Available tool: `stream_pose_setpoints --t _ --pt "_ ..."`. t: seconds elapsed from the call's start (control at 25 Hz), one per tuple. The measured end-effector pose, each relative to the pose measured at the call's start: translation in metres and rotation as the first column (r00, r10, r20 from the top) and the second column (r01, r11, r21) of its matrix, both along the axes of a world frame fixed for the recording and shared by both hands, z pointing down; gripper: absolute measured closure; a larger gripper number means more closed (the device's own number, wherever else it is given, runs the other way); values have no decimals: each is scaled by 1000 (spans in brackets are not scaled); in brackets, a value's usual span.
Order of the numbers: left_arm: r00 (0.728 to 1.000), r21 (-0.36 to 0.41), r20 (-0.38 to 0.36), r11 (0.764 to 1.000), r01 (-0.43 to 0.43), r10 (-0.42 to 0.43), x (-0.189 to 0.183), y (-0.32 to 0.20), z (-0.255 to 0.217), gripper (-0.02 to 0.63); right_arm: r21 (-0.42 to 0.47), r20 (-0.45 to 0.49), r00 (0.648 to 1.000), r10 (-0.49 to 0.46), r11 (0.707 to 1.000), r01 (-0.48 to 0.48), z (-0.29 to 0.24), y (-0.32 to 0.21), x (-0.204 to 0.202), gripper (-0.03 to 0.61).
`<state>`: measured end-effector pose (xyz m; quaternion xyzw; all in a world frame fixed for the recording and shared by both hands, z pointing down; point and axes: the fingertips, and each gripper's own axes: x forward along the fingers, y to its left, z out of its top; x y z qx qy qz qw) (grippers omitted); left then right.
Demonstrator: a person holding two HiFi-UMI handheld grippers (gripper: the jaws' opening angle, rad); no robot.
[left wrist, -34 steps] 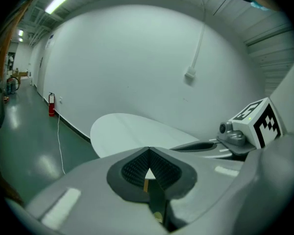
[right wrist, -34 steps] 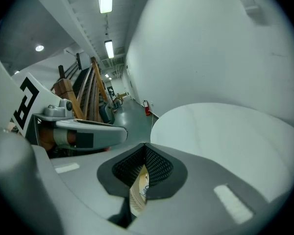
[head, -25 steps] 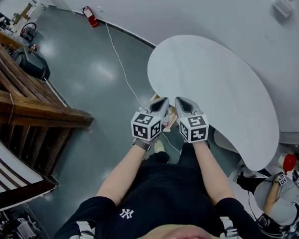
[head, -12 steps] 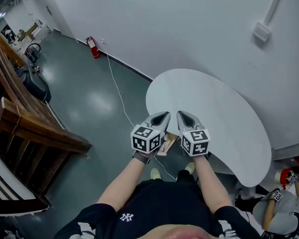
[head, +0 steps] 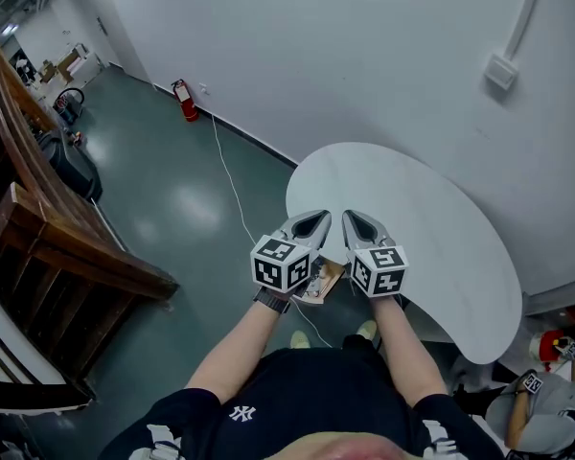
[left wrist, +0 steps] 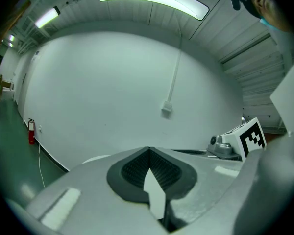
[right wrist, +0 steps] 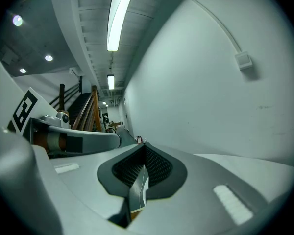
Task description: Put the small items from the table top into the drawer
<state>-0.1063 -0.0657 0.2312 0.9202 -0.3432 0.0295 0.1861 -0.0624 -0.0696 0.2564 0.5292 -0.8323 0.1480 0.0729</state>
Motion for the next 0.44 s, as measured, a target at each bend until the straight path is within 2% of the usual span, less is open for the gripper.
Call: stream_pose_setpoints --t 0.44 --pt "1000 32 -12 999 7 -7 -4 -6 -15 607 35 10 1000 13 999 -14 -13 -8 0 557"
